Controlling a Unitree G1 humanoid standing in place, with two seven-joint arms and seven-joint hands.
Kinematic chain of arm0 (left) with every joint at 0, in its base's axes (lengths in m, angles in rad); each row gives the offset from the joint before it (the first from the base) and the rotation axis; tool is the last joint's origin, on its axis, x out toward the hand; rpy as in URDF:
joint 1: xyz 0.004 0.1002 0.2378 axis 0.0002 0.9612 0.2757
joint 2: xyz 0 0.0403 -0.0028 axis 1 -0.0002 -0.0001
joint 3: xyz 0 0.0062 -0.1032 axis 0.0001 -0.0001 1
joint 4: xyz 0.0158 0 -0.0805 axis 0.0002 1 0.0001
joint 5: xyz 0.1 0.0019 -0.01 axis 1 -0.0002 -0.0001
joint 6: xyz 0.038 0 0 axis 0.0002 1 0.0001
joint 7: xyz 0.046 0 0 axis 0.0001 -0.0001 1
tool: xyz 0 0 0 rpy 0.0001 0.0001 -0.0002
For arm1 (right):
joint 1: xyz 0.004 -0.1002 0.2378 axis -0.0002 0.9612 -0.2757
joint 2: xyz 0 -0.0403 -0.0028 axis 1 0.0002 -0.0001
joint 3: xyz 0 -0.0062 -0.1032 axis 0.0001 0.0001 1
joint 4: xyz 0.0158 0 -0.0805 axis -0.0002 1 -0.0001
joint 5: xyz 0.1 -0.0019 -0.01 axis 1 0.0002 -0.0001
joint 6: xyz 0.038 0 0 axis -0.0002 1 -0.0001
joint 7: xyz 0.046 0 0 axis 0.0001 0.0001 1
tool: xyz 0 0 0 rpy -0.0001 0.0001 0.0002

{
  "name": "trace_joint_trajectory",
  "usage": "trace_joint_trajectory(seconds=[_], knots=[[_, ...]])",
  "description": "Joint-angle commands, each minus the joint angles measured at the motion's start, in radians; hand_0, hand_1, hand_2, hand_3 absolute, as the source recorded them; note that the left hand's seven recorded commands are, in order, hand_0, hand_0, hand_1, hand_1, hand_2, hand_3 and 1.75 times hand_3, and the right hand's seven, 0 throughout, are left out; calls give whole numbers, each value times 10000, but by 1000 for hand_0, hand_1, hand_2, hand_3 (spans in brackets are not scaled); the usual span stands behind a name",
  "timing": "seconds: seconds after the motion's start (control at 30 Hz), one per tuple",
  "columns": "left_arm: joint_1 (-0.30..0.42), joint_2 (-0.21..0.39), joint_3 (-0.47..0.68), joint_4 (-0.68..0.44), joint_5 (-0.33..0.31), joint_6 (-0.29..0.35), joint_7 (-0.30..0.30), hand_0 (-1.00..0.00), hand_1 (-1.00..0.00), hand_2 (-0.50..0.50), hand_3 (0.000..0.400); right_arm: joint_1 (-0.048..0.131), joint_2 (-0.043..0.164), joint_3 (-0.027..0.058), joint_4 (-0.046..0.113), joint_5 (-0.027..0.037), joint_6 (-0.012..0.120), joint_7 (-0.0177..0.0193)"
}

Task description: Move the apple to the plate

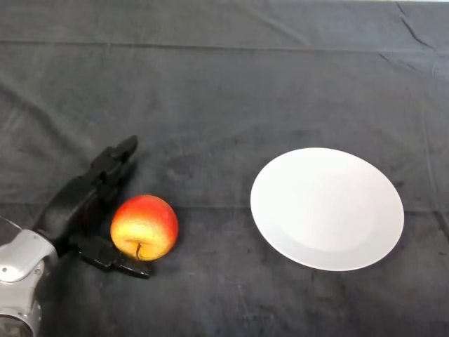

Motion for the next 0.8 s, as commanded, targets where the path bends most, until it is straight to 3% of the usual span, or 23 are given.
trace_joint_trajectory(seconds=[0.03,0.2,0.8], knots=[[385,-323,-589,-62,350,4,-465,-980,-82,-449,392,7,-146,-143,-68,6,-13,-64],[316,-240,-664,-8,360,-33,-461,-1000,-263,-369,400,6,-148,-144,-63,6,-14,-62],[-919,-131,-482,-18,177,177,-124,-1000,-408,-296,400,1,-154,-146,-48,7,-15,-55]])
